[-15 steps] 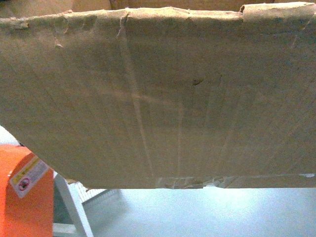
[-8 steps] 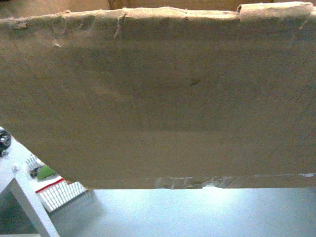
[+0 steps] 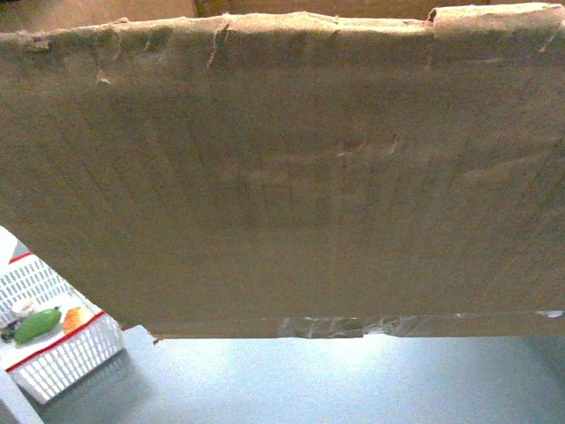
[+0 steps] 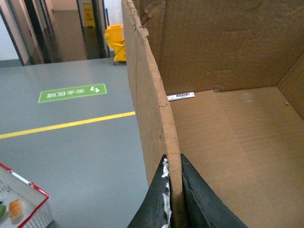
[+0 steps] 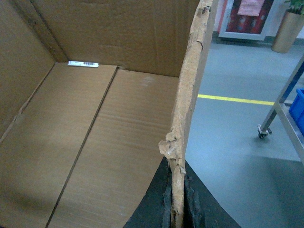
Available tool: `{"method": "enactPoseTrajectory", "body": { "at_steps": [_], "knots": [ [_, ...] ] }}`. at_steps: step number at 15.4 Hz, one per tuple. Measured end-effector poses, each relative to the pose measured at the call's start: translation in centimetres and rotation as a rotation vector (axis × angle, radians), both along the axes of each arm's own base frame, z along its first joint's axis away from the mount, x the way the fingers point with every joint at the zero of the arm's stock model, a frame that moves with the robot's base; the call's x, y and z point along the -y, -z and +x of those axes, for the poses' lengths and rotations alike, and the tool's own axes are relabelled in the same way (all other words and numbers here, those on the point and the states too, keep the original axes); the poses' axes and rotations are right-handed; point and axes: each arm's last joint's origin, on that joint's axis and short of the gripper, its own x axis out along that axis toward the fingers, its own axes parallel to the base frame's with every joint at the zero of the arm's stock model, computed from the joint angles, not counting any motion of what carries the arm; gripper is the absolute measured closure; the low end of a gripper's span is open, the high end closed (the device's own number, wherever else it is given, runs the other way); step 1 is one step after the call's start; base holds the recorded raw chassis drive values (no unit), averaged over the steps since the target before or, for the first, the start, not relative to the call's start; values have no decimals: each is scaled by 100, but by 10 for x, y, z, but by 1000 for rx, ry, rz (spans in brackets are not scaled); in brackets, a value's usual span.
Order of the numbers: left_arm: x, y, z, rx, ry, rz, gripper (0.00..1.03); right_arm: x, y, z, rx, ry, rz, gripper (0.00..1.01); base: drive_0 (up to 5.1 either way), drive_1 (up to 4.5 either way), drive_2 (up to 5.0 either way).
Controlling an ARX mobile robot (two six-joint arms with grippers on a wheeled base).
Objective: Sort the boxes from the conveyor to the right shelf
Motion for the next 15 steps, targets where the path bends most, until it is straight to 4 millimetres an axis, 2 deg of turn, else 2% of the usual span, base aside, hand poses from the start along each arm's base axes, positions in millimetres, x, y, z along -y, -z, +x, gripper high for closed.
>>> {"method": "enactPoseTrajectory", "body": {
  "at_steps": [15],
  "knots": [
    [0, 0, 0, 0, 0, 0, 101, 0, 0, 0, 0, 0, 0, 99, -110, -110, -110]
  ]
}}
